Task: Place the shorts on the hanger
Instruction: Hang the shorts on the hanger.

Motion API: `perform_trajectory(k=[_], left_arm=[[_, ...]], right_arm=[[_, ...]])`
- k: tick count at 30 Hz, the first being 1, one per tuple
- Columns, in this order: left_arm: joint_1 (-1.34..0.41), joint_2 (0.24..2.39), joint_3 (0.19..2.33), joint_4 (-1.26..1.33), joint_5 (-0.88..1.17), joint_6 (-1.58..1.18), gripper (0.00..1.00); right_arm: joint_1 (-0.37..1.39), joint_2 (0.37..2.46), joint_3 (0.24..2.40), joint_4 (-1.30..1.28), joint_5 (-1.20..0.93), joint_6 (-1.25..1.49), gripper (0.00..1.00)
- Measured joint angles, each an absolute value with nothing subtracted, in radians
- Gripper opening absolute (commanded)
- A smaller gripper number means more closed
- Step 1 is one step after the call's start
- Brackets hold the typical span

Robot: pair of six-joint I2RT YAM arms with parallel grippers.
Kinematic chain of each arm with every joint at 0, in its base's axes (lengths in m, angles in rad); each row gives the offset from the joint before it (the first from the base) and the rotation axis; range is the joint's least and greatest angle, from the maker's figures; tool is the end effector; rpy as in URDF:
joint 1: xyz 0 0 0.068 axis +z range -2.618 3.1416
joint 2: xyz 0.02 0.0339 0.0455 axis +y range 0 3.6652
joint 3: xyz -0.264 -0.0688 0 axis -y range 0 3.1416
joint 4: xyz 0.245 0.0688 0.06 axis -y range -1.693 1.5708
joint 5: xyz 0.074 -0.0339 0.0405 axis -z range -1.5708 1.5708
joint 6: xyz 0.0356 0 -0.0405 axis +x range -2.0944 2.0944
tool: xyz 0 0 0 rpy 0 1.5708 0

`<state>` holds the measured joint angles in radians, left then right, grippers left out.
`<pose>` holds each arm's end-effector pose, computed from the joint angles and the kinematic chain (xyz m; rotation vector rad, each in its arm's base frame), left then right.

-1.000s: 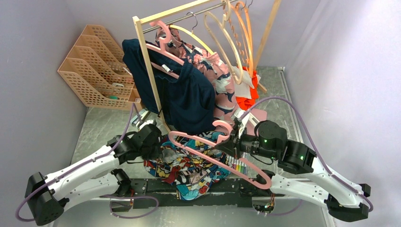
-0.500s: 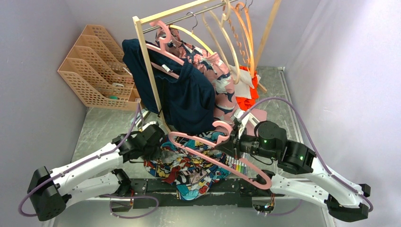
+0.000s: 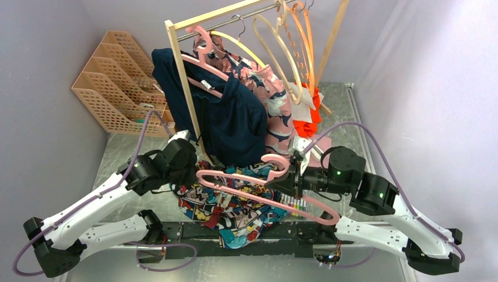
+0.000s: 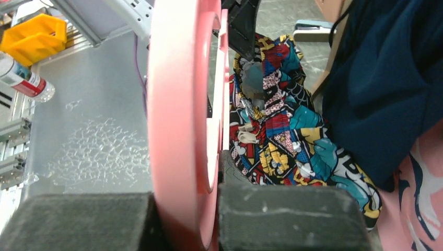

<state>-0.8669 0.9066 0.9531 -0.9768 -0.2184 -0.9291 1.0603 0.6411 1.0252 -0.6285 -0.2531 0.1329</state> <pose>0.1121 -0.1202 0.3055 -0.1710 2.5309 -0.4844 0.0500 0.1076 0.3926 -1.0366 1.6433 1.0521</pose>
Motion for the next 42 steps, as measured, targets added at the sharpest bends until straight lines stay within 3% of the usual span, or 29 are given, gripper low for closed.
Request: perform_trajectory(k=[26, 35, 42], left_arm=[[-0.867, 0.953, 1.068, -1.044, -0.216, -0.894, 0.07], [-0.867, 0.978, 1.164, -1.04, -0.19, -0.877, 0.07], [-0.867, 0.979, 1.222, -1.036, -0.167, -0.874, 0.07]], right_arm=[[1.061, 0.768, 0.864, -0.517, -0.21, 0.006, 0.0], [1.105, 0.863, 0.763, -0.184, -0.134, 0.046, 0.0], [1.252, 1.037, 0.699, 0.121, 0.058, 0.048, 0.0]])
